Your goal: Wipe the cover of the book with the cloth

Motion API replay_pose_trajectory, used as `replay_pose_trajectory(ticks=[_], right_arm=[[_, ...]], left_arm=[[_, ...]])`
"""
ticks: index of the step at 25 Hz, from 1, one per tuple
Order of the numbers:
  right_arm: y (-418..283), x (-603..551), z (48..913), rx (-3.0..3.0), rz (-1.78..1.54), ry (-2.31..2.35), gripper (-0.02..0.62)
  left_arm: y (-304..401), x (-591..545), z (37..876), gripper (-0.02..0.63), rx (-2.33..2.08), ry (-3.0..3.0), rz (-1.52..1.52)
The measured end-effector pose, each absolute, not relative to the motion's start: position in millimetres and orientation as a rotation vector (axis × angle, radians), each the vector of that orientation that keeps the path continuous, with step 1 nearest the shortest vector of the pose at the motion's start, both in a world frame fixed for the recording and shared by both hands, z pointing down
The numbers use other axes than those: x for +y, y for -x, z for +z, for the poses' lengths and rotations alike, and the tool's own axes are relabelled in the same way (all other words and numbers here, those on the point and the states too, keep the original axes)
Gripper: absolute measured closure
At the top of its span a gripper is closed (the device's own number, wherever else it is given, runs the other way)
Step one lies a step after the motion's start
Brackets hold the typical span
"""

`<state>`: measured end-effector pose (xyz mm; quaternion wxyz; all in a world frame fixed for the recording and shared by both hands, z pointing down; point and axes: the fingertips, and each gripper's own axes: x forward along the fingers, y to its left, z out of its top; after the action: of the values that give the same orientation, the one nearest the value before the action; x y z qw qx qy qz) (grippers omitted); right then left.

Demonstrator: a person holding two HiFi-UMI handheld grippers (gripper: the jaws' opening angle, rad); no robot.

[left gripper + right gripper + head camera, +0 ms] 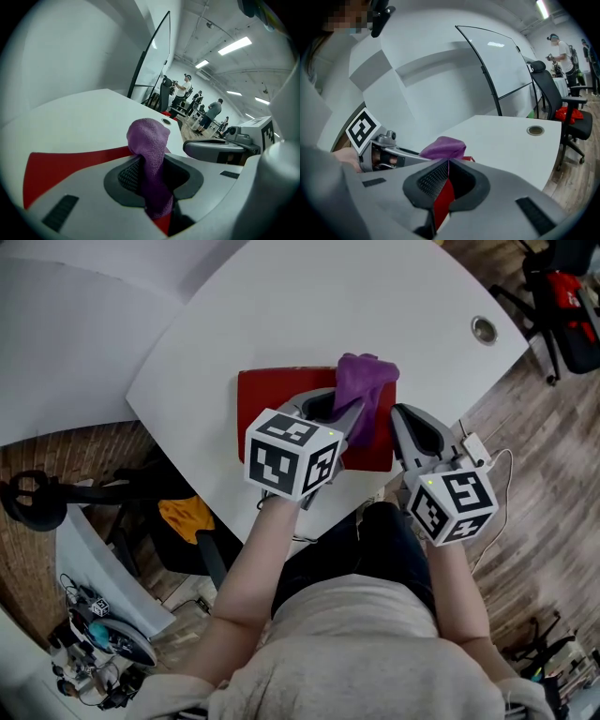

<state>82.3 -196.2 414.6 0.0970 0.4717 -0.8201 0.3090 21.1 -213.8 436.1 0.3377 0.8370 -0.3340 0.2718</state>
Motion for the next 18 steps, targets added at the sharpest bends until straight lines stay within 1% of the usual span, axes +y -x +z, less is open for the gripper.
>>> replay_pose_trajectory(ticks=[18], right_arm=[[-24.5, -197.8, 412.6, -2.456, 0.887, -1.273, 0.572]], left_arm=[[39.2, -214.9, 435.3, 0.495, -0.971, -2.130, 0.645]])
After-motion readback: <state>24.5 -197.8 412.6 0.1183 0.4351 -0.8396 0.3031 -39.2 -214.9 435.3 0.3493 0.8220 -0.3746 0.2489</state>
